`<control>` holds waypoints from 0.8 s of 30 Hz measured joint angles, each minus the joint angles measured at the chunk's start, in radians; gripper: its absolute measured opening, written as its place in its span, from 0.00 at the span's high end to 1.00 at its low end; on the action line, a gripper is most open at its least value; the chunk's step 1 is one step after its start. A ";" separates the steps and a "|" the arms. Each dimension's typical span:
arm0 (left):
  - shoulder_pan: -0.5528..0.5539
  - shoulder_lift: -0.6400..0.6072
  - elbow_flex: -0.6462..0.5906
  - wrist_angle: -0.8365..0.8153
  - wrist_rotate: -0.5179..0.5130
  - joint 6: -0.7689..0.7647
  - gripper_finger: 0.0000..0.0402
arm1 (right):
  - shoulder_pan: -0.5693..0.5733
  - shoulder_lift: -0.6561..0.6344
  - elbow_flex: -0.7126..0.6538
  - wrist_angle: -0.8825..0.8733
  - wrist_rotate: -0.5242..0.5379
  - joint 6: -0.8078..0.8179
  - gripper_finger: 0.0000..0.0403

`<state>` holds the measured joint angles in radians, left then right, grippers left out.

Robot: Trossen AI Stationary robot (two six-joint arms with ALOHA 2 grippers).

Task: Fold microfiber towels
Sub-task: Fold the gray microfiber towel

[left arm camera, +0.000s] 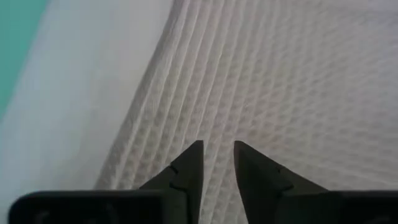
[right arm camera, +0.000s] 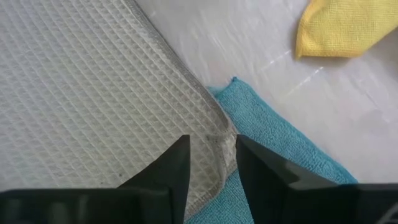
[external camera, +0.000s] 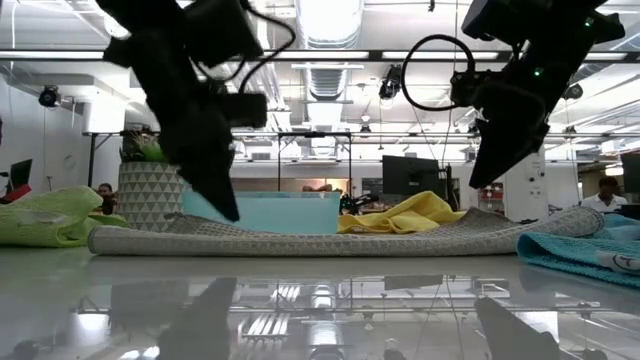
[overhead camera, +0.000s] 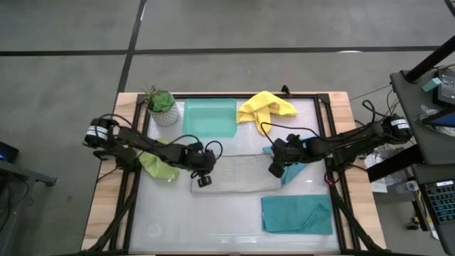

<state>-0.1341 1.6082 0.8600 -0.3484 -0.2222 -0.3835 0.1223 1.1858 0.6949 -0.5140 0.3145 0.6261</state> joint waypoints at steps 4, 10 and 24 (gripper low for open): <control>-0.011 0.046 -0.003 0.005 0.002 -0.033 0.88 | 0.000 0.000 0.000 0.009 0.000 0.008 0.73; -0.025 0.086 0.003 0.008 -0.007 -0.065 0.93 | 0.000 0.000 0.000 0.033 -0.017 0.029 0.69; -0.053 0.076 0.003 -0.198 0.014 -0.260 0.95 | 0.000 0.000 0.000 0.034 -0.034 0.054 0.56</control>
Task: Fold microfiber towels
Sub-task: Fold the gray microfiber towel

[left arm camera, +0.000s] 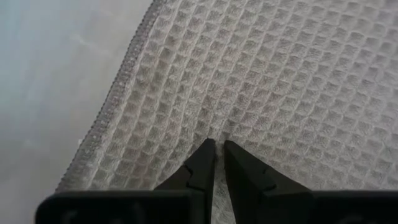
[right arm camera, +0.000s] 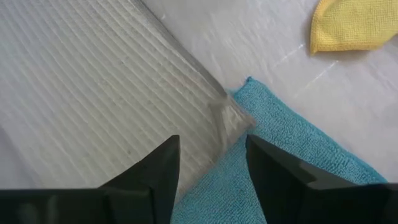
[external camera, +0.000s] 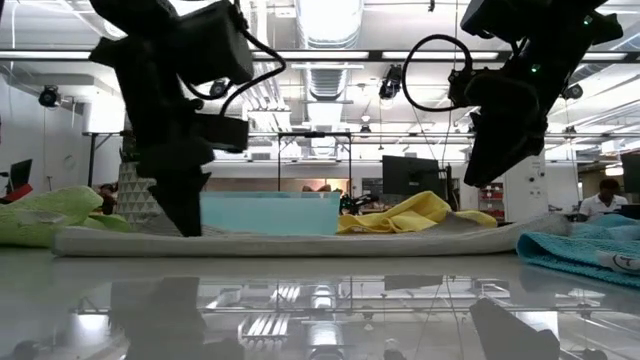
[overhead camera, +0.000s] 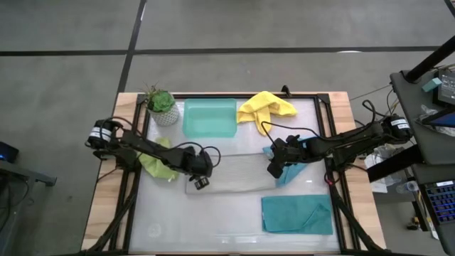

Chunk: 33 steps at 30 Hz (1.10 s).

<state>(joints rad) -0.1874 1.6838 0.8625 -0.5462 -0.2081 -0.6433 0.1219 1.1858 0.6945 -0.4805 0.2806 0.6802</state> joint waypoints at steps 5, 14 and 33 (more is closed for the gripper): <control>-0.024 -0.017 -0.002 -0.149 0.051 -0.088 0.95 | 0.000 0.000 0.000 0.005 0.000 0.000 0.56; -0.057 -0.108 -0.010 -0.220 0.125 -0.179 0.95 | 0.000 0.032 -0.002 0.155 -0.048 0.027 0.55; -0.063 -0.152 -0.006 0.086 0.042 -0.075 0.95 | -0.093 0.326 0.052 0.342 -0.196 0.015 0.55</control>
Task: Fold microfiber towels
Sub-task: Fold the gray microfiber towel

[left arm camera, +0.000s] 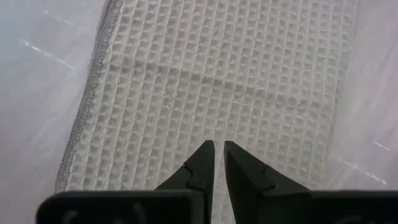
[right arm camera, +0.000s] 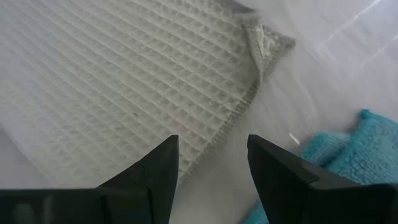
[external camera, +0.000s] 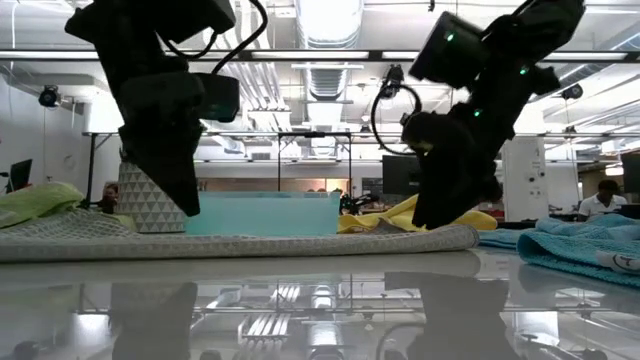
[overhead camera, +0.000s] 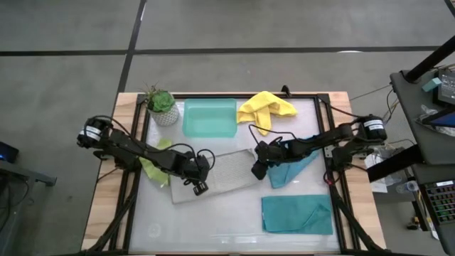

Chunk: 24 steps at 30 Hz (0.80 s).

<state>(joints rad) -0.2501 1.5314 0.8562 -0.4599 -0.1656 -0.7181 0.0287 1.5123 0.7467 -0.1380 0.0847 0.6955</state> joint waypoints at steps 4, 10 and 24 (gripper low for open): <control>0.000 0.000 0.000 0.007 -0.009 0.000 0.95 | -0.024 0.030 0.009 0.003 -0.020 -0.013 0.55; 0.000 0.000 0.000 0.008 -0.029 0.001 0.95 | -0.044 0.060 0.011 0.050 -0.094 -0.042 0.55; 0.001 0.000 0.000 0.010 -0.052 0.023 0.95 | -0.066 0.102 0.010 0.197 -0.219 -0.062 0.65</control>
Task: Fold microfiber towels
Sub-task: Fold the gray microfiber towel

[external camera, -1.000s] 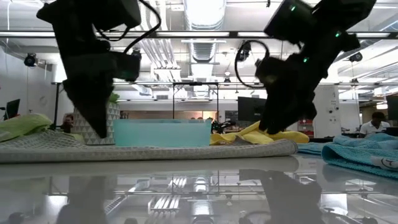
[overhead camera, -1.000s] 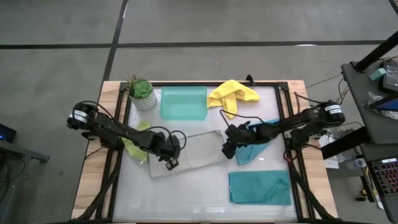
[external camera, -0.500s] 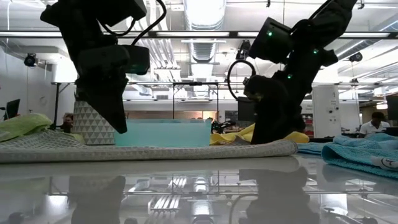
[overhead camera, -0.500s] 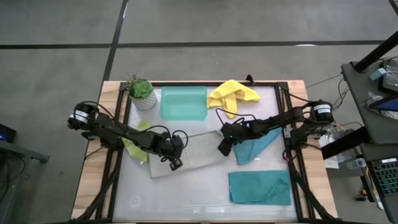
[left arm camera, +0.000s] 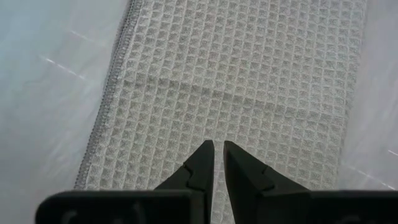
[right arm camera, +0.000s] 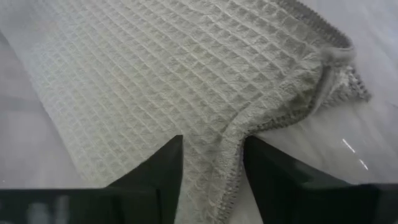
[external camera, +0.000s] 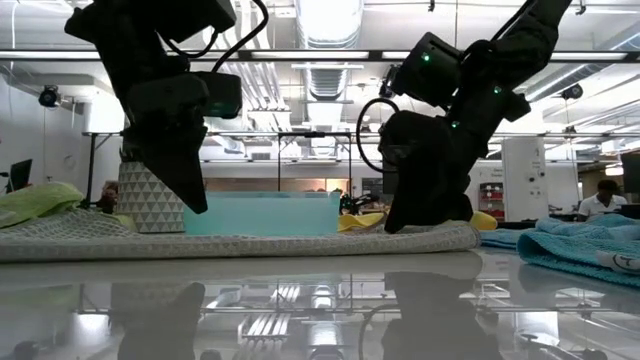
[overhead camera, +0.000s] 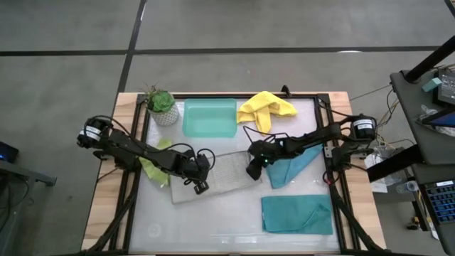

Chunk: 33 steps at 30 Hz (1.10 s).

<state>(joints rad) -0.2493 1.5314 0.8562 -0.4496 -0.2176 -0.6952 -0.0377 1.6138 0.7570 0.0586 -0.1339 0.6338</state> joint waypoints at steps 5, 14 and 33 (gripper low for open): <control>0.000 -0.001 0.000 0.000 0.000 0.006 0.95 | -0.003 0.000 -0.001 0.007 0.003 -0.017 0.88; -0.016 -0.029 0.003 -0.007 0.000 0.026 0.95 | -0.010 -0.050 -0.001 -0.025 0.004 -0.070 0.97; -0.208 -0.133 -0.016 -0.156 0.083 -0.058 0.95 | -0.089 -0.358 0.142 -0.519 0.085 -0.174 0.98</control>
<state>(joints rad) -0.4576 1.3988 0.8403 -0.6058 -0.1349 -0.7537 -0.1272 1.2560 0.8994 -0.4600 -0.0494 0.4597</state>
